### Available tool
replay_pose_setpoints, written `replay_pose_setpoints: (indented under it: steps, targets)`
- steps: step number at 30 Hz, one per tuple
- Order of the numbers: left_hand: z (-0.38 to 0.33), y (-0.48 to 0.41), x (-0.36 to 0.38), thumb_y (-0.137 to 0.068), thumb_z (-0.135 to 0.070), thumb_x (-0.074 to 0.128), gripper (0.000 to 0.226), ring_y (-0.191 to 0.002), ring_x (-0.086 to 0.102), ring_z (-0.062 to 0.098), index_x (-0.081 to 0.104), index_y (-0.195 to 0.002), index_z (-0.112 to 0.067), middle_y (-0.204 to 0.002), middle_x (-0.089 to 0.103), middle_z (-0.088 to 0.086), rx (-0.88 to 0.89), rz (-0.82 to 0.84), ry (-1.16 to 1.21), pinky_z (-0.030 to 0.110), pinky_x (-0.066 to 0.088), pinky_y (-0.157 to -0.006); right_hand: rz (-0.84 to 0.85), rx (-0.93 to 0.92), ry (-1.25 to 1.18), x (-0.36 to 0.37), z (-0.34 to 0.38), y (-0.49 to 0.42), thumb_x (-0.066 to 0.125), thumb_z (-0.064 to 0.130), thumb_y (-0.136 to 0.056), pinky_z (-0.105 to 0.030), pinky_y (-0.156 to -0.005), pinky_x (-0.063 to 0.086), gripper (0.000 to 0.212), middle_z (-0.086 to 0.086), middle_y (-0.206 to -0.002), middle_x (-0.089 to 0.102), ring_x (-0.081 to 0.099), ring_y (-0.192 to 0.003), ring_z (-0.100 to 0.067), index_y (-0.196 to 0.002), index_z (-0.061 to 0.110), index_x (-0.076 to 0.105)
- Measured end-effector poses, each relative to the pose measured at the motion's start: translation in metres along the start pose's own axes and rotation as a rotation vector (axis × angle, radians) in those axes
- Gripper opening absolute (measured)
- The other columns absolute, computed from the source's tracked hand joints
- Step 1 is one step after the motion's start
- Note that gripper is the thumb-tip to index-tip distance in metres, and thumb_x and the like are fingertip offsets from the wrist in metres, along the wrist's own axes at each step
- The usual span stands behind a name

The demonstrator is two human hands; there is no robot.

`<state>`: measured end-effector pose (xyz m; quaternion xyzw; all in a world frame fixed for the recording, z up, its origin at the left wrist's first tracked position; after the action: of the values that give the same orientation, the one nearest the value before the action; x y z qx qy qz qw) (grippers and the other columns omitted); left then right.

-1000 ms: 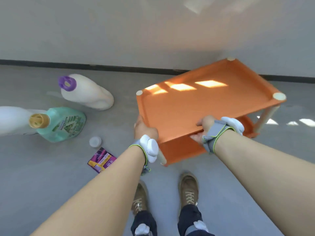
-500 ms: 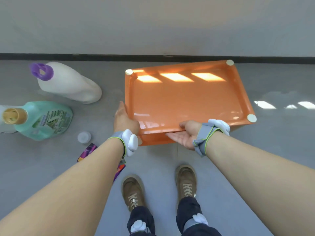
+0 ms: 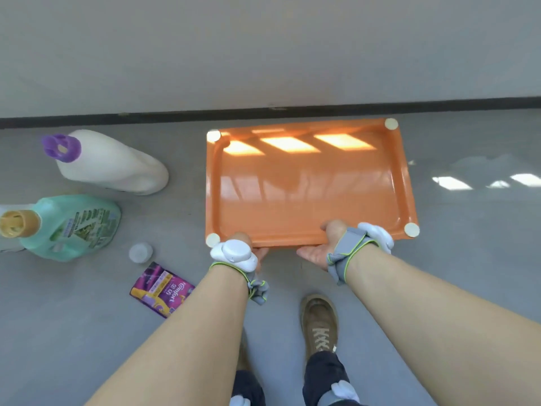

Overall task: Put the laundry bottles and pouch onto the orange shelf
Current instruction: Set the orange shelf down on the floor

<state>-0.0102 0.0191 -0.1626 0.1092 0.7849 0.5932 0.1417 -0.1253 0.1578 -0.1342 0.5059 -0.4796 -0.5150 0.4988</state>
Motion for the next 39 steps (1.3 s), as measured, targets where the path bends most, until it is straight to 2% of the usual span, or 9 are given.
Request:
replay_pose_setpoints:
  steps: [5, 10, 14, 17, 22, 26, 29, 32, 39]
  targets:
    - [0.021, -0.02, -0.022, -0.095, -0.004, 0.044, 0.041, -0.1, 0.052, 0.028, 0.048, -0.136, -0.011, -0.123, 0.054, 0.009, -0.134, -0.158, 0.214, 0.038, 0.051, -0.095, -0.156, -0.111, -0.013, -0.066, 0.034, -0.017, 0.035, 0.021, -0.103, -0.052, -0.115, 0.029, 0.043, -0.014, -0.157, 0.035, 0.035, -0.143, -0.036, -0.144, 0.011, 0.039]
    - [0.006, -0.004, 0.003, -0.086, 0.001, 0.05, 0.015, -0.07, 0.055, 0.026, 0.048, -0.099, -0.006, -0.09, 0.05, 0.007, -0.086, -0.16, 0.223, 0.029, 0.053, -0.037, -0.128, -0.134, -0.092, -0.074, 0.058, -0.016, 0.037, 0.008, -0.09, -0.055, -0.11, 0.034, 0.018, -0.016, -0.149, 0.042, 0.042, -0.138, -0.038, -0.107, 0.01, 0.044]
    - [-0.036, 0.01, 0.025, -0.089, 0.001, 0.046, 0.023, -0.078, 0.052, 0.027, 0.041, -0.07, -0.01, -0.079, 0.048, 0.008, 0.022, -0.165, 0.271, 0.023, 0.056, -0.076, 0.032, -0.203, -0.093, -0.046, 0.093, -0.009, 0.032, 0.006, -0.088, -0.049, -0.109, 0.038, 0.015, -0.015, -0.145, 0.051, 0.053, -0.13, -0.036, -0.086, 0.011, 0.046]
    - [-0.081, 0.008, 0.049, -0.096, -0.012, 0.051, 0.032, -0.083, 0.047, 0.023, 0.043, -0.065, -0.018, -0.073, 0.048, 0.001, 0.159, -0.112, -0.126, 0.025, 0.037, -0.052, 0.101, -0.299, -0.082, -0.027, 0.132, -0.003, 0.031, 0.002, -0.086, -0.051, -0.102, 0.044, 0.019, -0.017, -0.149, 0.043, 0.046, -0.135, -0.038, -0.09, 0.009, 0.048]
    - [-0.088, 0.011, 0.052, -0.092, 0.008, 0.039, 0.012, -0.109, 0.059, 0.033, 0.048, -0.088, 0.0, -0.115, 0.048, 0.019, 0.088, -0.022, 0.055, 0.038, 0.053, -0.093, 0.098, -0.327, -0.018, -0.01, 0.145, 0.007, 0.032, -0.002, -0.086, -0.049, -0.089, 0.05, 0.04, -0.015, -0.159, 0.028, 0.041, -0.138, -0.04, -0.123, 0.005, 0.044]
    - [-0.087, 0.012, 0.028, -0.087, 0.006, 0.043, 0.016, -0.092, 0.066, 0.03, 0.055, -0.093, -0.003, -0.104, 0.054, 0.012, 0.128, 0.005, -0.061, 0.041, 0.059, -0.075, 0.069, -0.308, 0.169, -0.003, 0.118, 0.012, 0.037, 0.0, -0.089, -0.046, -0.087, 0.051, 0.028, -0.016, -0.15, 0.038, 0.047, -0.133, -0.04, -0.115, 0.007, 0.044]
    - [-0.089, 0.017, 0.015, -0.089, 0.001, 0.04, 0.023, -0.086, 0.069, 0.03, 0.053, -0.103, -0.011, -0.092, 0.055, 0.009, 0.229, -0.031, -0.277, 0.039, 0.061, -0.066, 0.022, -0.325, 0.451, 0.008, 0.093, 0.017, 0.041, 0.004, -0.091, -0.039, -0.076, 0.055, 0.02, -0.014, -0.125, 0.053, 0.063, -0.114, -0.034, -0.111, 0.006, 0.047]
    - [-0.085, 0.028, -0.007, -0.087, -0.003, 0.04, 0.047, -0.11, 0.065, 0.037, 0.049, -0.13, -0.022, -0.112, 0.062, 0.014, 0.368, -0.06, -0.835, 0.042, 0.054, -0.094, -0.003, -0.408, 1.016, 0.031, 0.047, 0.024, 0.045, 0.009, -0.088, -0.028, -0.061, 0.054, 0.025, -0.013, -0.097, 0.068, 0.072, -0.075, -0.024, -0.108, 0.007, 0.061]
    - [-0.046, 0.003, -0.116, -0.088, -0.005, 0.044, 0.052, -0.122, 0.058, 0.034, 0.048, -0.139, -0.017, -0.136, 0.057, 0.016, 0.329, -0.042, -1.294, 0.035, 0.051, -0.097, 0.117, -0.48, 1.615, 0.094, -0.09, 0.013, 0.056, 0.011, -0.083, -0.036, -0.091, 0.057, 0.039, -0.013, -0.097, 0.071, 0.067, -0.086, -0.031, -0.119, 0.004, 0.067]
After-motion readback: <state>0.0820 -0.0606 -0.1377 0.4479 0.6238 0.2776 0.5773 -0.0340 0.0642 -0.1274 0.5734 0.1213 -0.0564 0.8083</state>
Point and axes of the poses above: each hand's wrist, its own y-axis away from the middle knuckle, its own x-axis out of the palm, z = x × y, the point moved 10 cm from there along -y, towards the middle knuckle
